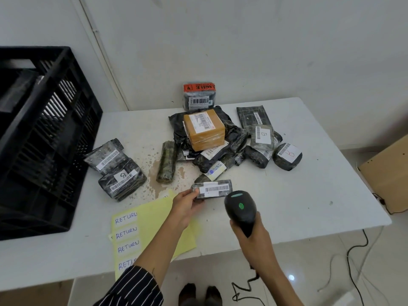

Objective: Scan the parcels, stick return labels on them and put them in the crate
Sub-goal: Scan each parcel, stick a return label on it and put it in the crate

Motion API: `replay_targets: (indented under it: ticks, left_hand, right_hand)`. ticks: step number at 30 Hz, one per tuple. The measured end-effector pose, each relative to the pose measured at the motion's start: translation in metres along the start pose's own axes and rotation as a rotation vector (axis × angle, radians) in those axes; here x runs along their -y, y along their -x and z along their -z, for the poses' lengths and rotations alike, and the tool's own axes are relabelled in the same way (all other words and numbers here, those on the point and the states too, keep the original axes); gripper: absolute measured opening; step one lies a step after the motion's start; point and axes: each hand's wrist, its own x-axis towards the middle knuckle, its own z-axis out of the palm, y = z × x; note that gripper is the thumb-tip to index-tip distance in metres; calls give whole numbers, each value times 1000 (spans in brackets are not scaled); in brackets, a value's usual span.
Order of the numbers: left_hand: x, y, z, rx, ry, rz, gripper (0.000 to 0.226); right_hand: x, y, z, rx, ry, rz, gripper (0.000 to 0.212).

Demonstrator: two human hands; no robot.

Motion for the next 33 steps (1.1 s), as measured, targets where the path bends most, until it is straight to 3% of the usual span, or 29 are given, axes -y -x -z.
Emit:
replay_targets:
  ticks: [6, 10, 17, 21, 24, 26, 29, 31, 33]
  left_hand:
    - [29, 5, 0, -20, -150, 100, 33]
    - [40, 11, -10, -32, -274, 79, 22]
    - [38, 10, -7, -92, -919, -184, 27]
    - [26, 16, 28, -102, -1124, -414, 27]
    - [14, 19, 75, -165, -1212, -600, 25]
    - [9, 21, 110, -242, -1270, -673, 27]
    - [8, 24, 159, -336, -1314, -648, 40]
    - [9, 26, 184, -302, -1364, -576, 59]
    - [10, 28, 202, -217, -1434, -513, 82]
  right_hand:
    - [-62, -69, 12, -141, 564, 49, 37]
    - [-76, -106, 16, -181, 812, 53, 42]
    - [-84, -116, 11, -241, 834, 74, 49]
    - [-73, -101, 5, -347, 869, 1, 67]
    - [-47, -83, -18, -514, 773, 224, 55]
    - [-24, -67, -48, -358, 613, 373, 39]
    - [0, -46, -103, 156, 330, 425, 18]
    - [7, -39, -141, 377, 258, 455, 14]
    - [9, -33, -176, 481, 265, 498, 17]
